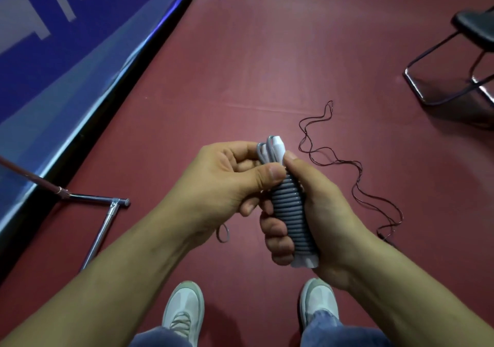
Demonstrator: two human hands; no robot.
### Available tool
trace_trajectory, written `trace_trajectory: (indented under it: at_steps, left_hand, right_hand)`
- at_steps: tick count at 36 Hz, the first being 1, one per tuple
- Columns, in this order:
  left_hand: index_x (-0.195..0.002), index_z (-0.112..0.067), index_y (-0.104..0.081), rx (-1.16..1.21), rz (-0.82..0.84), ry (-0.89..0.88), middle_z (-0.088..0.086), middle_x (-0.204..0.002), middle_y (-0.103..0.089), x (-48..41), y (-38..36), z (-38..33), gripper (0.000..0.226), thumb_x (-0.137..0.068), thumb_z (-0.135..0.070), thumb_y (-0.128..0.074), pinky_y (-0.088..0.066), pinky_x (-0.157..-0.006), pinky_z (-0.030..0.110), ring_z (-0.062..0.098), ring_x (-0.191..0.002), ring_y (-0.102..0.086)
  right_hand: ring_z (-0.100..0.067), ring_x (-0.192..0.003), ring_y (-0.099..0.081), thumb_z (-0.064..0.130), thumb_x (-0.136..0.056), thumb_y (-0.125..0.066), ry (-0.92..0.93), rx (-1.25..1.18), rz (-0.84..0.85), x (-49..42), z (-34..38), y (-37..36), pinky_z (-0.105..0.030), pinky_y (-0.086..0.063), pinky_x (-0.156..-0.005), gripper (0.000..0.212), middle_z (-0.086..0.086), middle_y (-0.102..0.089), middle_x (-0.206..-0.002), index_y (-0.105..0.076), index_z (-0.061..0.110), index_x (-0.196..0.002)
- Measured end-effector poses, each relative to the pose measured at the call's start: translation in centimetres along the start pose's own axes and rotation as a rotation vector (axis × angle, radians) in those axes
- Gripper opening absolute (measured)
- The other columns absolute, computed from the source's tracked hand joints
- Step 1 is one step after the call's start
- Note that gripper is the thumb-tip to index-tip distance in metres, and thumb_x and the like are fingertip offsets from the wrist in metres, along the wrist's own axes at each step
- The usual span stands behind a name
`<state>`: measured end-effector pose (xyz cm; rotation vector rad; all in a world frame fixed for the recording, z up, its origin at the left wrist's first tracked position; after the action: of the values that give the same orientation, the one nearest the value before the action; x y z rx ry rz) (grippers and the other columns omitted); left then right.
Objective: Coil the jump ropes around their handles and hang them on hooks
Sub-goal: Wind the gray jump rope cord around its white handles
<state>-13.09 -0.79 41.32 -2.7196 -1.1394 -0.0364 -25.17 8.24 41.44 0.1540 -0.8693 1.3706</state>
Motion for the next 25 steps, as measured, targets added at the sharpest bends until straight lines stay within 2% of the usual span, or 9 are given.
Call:
trace_trajectory:
  at_steps: [4,7,9,13,16,17,20,23,25]
  left_hand:
    - [-0.105,-0.005,-0.074,0.059,0.127,-0.014,0.010,-0.070,-0.061,-0.2,0.5,-0.2,0.021,-0.087,-0.014,-0.075,-0.032,-0.041,0.016,0.014,-0.046,-0.039]
    - [-0.112,-0.004,-0.072,0.171,0.273,0.043,0.013,-0.072,-0.054,-0.3,0.7,-0.4,0.030,-0.086,-0.017,-0.071,-0.024,-0.041,0.015,0.003,-0.038,-0.034]
    - [-0.115,-0.005,-0.072,0.190,0.315,0.065,0.014,-0.077,-0.050,-0.4,0.8,-0.3,0.033,-0.085,-0.017,-0.070,-0.019,-0.042,0.020,0.001,-0.036,-0.033]
    - [-0.105,-0.001,-0.069,0.043,0.158,0.022,0.006,-0.072,-0.064,-0.4,0.8,0.2,0.013,-0.094,-0.001,-0.061,-0.028,-0.039,0.016,0.006,-0.038,-0.036]
    - [-0.100,0.000,-0.070,-0.023,0.032,0.026,0.007,-0.072,-0.063,-0.3,0.8,0.5,0.013,-0.093,0.006,-0.060,-0.029,-0.040,0.017,0.009,-0.038,-0.032]
    - [-0.100,0.001,-0.070,-0.050,0.002,0.022,0.008,-0.070,-0.061,-0.3,0.8,0.6,0.013,-0.093,0.007,-0.061,-0.030,-0.040,0.018,0.010,-0.038,-0.032]
    - [-0.101,-0.003,-0.071,-0.147,-0.091,0.007,0.010,-0.066,-0.060,-0.4,0.6,1.0,0.016,-0.093,0.007,-0.062,-0.033,-0.041,0.022,0.013,-0.040,-0.035]
    - [-0.099,-0.003,-0.071,-0.164,-0.110,0.015,0.008,-0.062,-0.057,-0.6,0.1,1.3,0.012,-0.095,0.004,-0.062,-0.032,-0.042,0.022,0.013,-0.040,-0.035]
    - [-0.100,0.003,-0.069,-0.107,-0.040,0.036,0.013,-0.066,-0.052,-0.6,0.0,1.2,0.009,-0.097,0.000,-0.062,-0.030,-0.041,0.020,0.011,-0.041,-0.034]
  right_hand:
    - [-0.012,-0.040,-0.034,0.080,-0.085,-0.043,-0.079,-0.159,0.264,0.4,0.5,0.5,-0.019,-0.024,-0.045,0.065,0.000,-0.038,-0.054,-0.051,0.017,-0.072]
    - [-0.011,-0.041,-0.033,0.077,-0.090,-0.046,-0.169,-0.302,0.513,0.4,0.3,0.8,-0.016,-0.027,-0.044,0.062,0.001,-0.041,-0.055,-0.051,0.016,-0.078]
    - [-0.011,-0.040,-0.035,0.077,-0.090,-0.047,-0.196,-0.339,0.563,0.2,-0.1,0.8,-0.015,-0.030,-0.043,0.063,0.001,-0.044,-0.055,-0.052,0.014,-0.078]
    - [-0.023,-0.044,-0.056,0.081,-0.087,-0.047,-0.082,-0.118,0.247,-0.5,-0.2,0.4,-0.026,-0.051,-0.045,0.078,-0.012,-0.055,-0.063,-0.064,0.005,-0.090]
    - [-0.037,-0.066,-0.067,0.071,-0.091,-0.047,0.128,0.114,-0.023,-0.9,0.2,0.4,-0.053,-0.061,-0.074,0.072,-0.022,-0.063,-0.079,-0.067,0.005,-0.111]
    - [-0.040,-0.069,-0.069,0.068,-0.093,-0.046,0.184,0.203,-0.101,-0.9,0.3,0.6,-0.051,-0.060,-0.075,0.069,-0.022,-0.068,-0.080,-0.069,0.004,-0.105]
    - [-0.028,-0.064,-0.069,0.063,-0.100,-0.038,0.287,0.447,-0.267,-0.9,0.5,0.8,-0.031,-0.050,-0.054,0.063,-0.014,-0.076,-0.081,-0.074,0.011,-0.095]
    - [-0.022,-0.059,-0.065,0.063,-0.100,-0.037,0.262,0.396,-0.295,-0.9,0.2,0.2,-0.017,-0.039,-0.042,0.064,-0.017,-0.075,-0.082,-0.073,0.011,-0.094]
    - [-0.026,-0.057,-0.063,0.067,-0.095,-0.043,0.260,0.309,-0.281,-0.8,-0.2,-0.1,-0.019,-0.044,-0.043,0.066,-0.022,-0.071,-0.074,-0.071,0.007,-0.088]
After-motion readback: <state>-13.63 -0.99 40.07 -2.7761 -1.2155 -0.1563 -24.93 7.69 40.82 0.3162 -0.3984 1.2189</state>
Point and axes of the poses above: each hand's wrist, its own x-axis away from the middle knuckle, its own y-axis out of the back of the hand, z = x × y, the point moved 1 cm from there along -x, towards the middle knuckle
